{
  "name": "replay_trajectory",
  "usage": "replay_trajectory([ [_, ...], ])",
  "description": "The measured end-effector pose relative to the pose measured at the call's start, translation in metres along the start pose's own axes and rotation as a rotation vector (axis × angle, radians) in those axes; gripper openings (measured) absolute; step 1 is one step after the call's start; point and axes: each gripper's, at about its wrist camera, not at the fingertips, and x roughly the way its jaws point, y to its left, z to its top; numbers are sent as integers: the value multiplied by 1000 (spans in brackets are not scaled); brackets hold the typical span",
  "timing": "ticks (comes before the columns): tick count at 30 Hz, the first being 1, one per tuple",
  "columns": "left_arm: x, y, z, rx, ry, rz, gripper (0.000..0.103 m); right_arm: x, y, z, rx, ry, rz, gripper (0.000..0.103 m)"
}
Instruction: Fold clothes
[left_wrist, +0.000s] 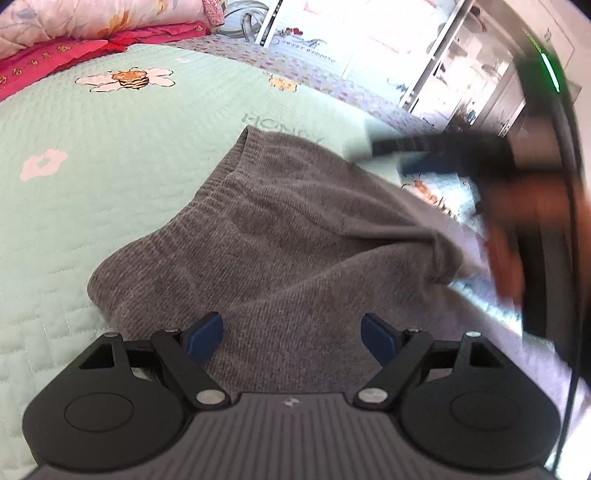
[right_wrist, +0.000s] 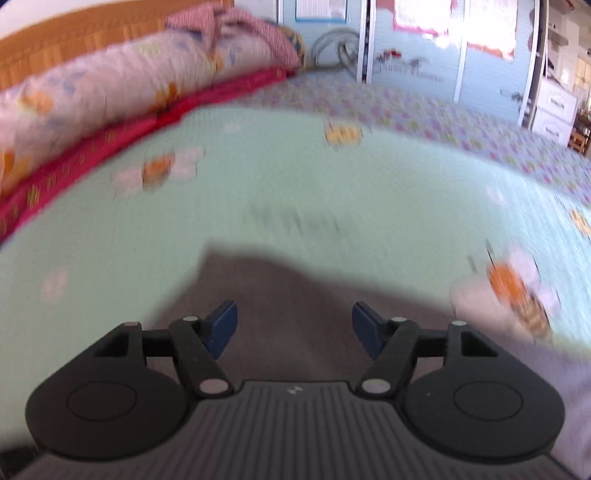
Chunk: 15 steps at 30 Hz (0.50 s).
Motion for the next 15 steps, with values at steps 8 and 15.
replay_trajectory([
  [8, -3, -30, -15, 136, -29, -88, 85, -68, 4, -87, 51, -166, -30, 70],
  [15, 5, -43, -37, 256, 16, -16, 85, -25, 14, -96, 32, -17, 50, 61],
])
